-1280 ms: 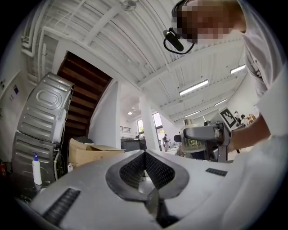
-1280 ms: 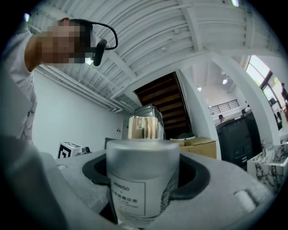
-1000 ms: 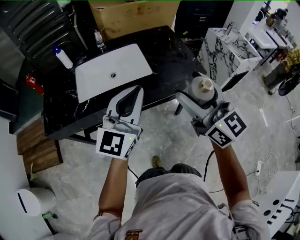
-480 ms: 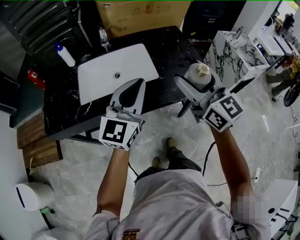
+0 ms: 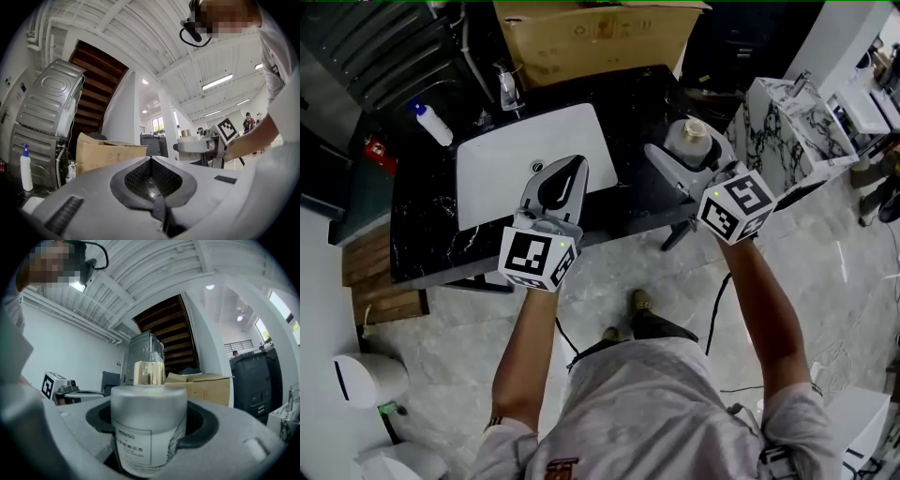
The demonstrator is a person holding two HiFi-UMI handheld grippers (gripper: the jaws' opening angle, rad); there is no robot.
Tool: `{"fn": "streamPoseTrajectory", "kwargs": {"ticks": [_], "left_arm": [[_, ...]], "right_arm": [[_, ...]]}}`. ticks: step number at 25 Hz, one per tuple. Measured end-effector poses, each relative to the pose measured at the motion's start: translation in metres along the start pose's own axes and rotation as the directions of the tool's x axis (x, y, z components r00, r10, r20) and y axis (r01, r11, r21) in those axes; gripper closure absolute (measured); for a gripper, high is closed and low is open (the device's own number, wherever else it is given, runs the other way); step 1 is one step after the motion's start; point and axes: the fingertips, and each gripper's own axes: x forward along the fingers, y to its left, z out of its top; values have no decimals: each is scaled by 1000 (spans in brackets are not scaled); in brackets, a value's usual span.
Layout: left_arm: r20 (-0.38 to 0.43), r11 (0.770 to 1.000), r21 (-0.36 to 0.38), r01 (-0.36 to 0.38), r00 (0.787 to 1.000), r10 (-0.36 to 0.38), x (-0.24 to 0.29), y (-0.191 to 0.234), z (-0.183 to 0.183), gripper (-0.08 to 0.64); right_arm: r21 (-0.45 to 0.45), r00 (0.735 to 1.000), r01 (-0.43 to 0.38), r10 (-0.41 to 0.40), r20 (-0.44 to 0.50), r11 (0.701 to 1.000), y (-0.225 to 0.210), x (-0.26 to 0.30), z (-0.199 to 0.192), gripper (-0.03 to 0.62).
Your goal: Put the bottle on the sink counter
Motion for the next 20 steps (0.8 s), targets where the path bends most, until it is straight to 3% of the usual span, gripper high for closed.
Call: {"fn": "streamPoseTrajectory", "kwargs": {"ticks": [8,14,20], "left_arm": [[-29,999,13,-42,999,42,68,17,-28,560],[-62,998,-4,-61,996,60,95,27,-51,561],[-85,998,-16,-53,995,51,100,40,-63,561]], "right_arm": [[8,995,-47,47,-84,999,-72,46,-44,256],[3,981,-91,90,-170,996,-97,76,-84,256],[50,963,-71,82,-257,996,-116,100,-124,256]]}}
